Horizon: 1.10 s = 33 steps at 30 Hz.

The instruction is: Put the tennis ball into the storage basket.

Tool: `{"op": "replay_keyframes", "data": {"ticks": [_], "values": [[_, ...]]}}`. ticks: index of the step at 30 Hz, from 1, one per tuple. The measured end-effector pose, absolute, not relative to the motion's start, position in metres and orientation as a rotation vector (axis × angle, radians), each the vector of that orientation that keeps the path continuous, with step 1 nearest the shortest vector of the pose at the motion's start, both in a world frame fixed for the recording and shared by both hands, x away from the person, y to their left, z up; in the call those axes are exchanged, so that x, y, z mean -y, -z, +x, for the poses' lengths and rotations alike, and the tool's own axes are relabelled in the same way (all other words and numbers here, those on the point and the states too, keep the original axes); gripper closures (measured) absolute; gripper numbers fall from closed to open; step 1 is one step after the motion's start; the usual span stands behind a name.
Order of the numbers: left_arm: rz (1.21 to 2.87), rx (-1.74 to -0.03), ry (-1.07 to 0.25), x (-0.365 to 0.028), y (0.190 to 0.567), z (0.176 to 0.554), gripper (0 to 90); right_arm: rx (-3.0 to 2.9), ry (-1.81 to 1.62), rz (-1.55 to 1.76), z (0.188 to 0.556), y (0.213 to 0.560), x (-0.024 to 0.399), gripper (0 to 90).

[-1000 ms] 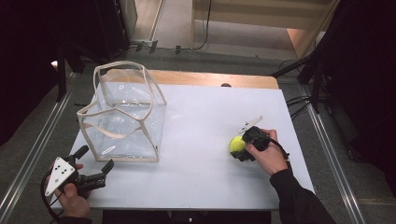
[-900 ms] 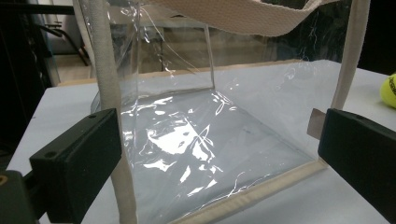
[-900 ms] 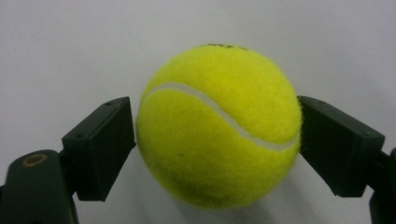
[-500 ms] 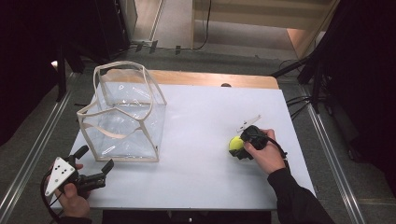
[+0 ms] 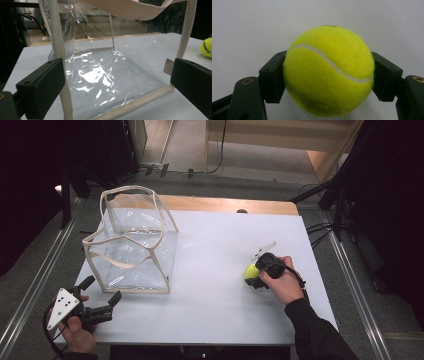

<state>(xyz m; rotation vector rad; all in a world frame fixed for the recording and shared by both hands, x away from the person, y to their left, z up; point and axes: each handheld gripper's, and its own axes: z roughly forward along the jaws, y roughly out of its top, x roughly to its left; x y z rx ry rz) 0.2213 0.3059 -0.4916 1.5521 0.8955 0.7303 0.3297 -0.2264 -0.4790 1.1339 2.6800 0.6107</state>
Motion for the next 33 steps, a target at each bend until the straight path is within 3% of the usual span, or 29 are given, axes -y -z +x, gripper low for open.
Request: {"op": "replay_keyframes", "data": {"ticks": [33], "values": [[1.565,-0.886,-0.727,-0.306,0.491,0.221,0.0,-2.753,-0.671,0.971,0.352,0.453,0.161,23.5]]}}
